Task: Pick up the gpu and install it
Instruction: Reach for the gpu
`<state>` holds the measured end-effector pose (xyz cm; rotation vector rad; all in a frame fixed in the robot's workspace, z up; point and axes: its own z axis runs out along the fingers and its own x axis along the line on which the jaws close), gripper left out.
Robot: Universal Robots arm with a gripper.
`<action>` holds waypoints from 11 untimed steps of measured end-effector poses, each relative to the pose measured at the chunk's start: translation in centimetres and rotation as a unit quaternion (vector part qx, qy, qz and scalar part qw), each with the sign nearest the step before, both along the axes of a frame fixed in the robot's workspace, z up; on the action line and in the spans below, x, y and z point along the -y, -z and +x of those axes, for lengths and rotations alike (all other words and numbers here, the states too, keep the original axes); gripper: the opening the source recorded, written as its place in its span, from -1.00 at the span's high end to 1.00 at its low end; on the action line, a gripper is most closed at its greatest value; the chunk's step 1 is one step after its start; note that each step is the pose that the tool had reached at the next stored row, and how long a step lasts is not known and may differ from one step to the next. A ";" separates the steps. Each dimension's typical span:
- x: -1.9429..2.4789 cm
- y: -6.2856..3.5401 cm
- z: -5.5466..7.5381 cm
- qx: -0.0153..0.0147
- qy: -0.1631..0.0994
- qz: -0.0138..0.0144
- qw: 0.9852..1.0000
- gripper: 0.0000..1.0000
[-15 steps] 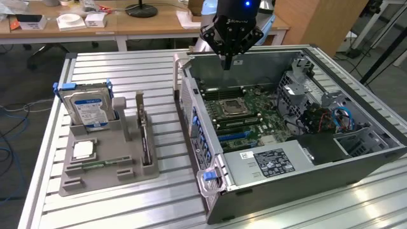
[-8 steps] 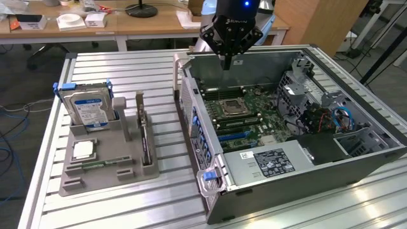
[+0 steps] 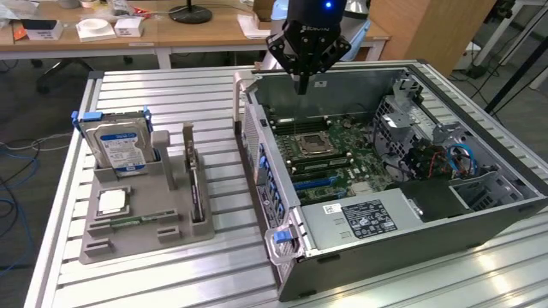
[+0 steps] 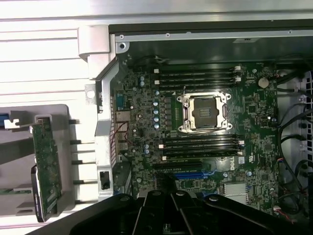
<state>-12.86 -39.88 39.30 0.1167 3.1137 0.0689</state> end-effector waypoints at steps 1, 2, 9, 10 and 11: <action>0.00 0.00 -0.1 0.000 0.000 0.000 1.000 0.79; 0.00 0.01 -0.1 0.000 0.000 0.000 1.000 0.79; 0.00 0.03 -0.6 0.000 0.000 0.000 1.000 0.79; 0.00 0.03 -0.6 0.000 0.000 0.000 1.000 0.79; 0.00 0.04 -0.7 0.000 0.000 0.000 1.000 0.79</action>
